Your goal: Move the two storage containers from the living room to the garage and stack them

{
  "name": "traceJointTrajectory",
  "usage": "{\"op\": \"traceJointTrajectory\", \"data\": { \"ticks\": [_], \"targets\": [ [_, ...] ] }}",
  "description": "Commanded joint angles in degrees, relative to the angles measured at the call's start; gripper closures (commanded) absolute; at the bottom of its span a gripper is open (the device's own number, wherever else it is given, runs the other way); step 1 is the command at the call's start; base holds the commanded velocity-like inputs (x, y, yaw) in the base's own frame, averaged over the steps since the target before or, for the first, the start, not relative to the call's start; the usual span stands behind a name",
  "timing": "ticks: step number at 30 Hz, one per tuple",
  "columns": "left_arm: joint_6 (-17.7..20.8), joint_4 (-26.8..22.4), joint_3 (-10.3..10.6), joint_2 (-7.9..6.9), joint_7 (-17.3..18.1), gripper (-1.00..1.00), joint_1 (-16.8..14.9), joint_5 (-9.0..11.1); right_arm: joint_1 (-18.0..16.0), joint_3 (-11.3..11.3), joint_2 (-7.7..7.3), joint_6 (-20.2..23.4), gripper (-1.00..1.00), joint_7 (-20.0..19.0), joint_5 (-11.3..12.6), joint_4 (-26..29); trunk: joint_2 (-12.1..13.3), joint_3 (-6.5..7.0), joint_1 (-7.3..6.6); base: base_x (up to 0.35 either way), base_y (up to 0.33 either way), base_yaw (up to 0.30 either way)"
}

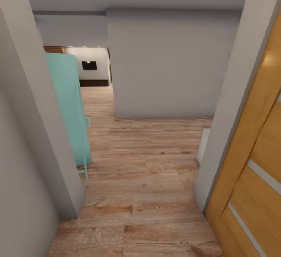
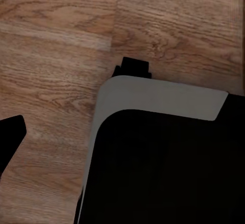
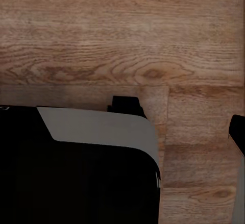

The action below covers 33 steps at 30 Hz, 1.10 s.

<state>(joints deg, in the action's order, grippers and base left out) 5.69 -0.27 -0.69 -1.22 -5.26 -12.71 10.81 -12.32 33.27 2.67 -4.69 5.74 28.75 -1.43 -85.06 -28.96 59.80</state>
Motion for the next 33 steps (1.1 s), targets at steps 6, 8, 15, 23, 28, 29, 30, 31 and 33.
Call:
{"op": "traceJointTrajectory", "data": {
  "ticks": [6, 8, 15, 23, 28, 29, 30, 31, 33],
  "targets": [
    [0.2, -0.1, 0.0, 0.11, -0.1, -1.00, 0.0, 0.3, -0.1, 0.5, 0.08, -0.3, -1.00, 0.1, 0.5, -0.2, 0.0, -0.06, 0.03, 0.322, 0.000, 0.000],
    [0.2, -0.1, 0.0, 0.20, -0.1, -1.00, 0.0, 0.3, 0.0, 0.5, 0.10, -0.2, -1.00, 0.1, 0.5, -0.2, 0.0, -0.06, 0.03, 0.322, 0.000, 0.000],
    [0.1, -0.1, 0.0, 0.33, -0.1, -1.00, 0.0, 0.2, 0.0, 0.5, 0.14, -0.3, -1.00, 0.0, 0.4, -0.2, 0.0, -0.06, 0.03, 0.323, 0.000, 0.000],
    [0.1, 0.0, -0.1, 0.43, -0.1, -1.00, 0.0, 0.4, 0.0, 0.5, 0.47, -2.4, -1.00, 0.1, 1.0, -0.1, 0.0, -0.06, 0.03, 0.323, 0.000, 0.000],
    [0.1, 0.0, -0.1, 0.44, -0.1, -1.00, 0.0, 0.5, 0.0, 0.5, 0.58, -2.6, -1.00, -0.2, 0.7, -0.1, 0.0, -0.06, 0.03, 0.322, 0.000, 0.000],
    [0.1, 0.0, -0.1, 0.45, -0.1, -1.00, 0.0, 0.5, 0.0, 0.5, 0.65, -2.6, -1.00, -0.4, 0.7, -0.1, 0.0, -0.06, 0.03, 0.322, 0.000, 0.000],
    [0.1, 0.0, -0.1, 0.47, -0.1, -1.00, 0.0, 0.5, 0.0, 0.5, 0.69, -2.7, -1.00, -0.4, 0.6, -0.1, 0.0, -0.06, 0.03, 0.322, 0.000, 0.000],
    [0.1, 0.0, -0.1, 0.53, -0.1, -1.00, 0.0, 0.4, 0.0, 0.4, 0.74, -2.7, -1.00, -0.5, 0.6, -0.1, 0.0, -0.06, 0.03, 0.322, 0.000, 0.000],
    [0.1, 0.0, -0.1, 0.63, -0.1, -1.00, 0.0, 0.4, 0.0, 0.4, 0.58, -2.7, -1.00, -0.6, 0.8, -0.1, 0.0, -0.06, 0.03, 0.323, 0.000, 0.000]
  ]
}}
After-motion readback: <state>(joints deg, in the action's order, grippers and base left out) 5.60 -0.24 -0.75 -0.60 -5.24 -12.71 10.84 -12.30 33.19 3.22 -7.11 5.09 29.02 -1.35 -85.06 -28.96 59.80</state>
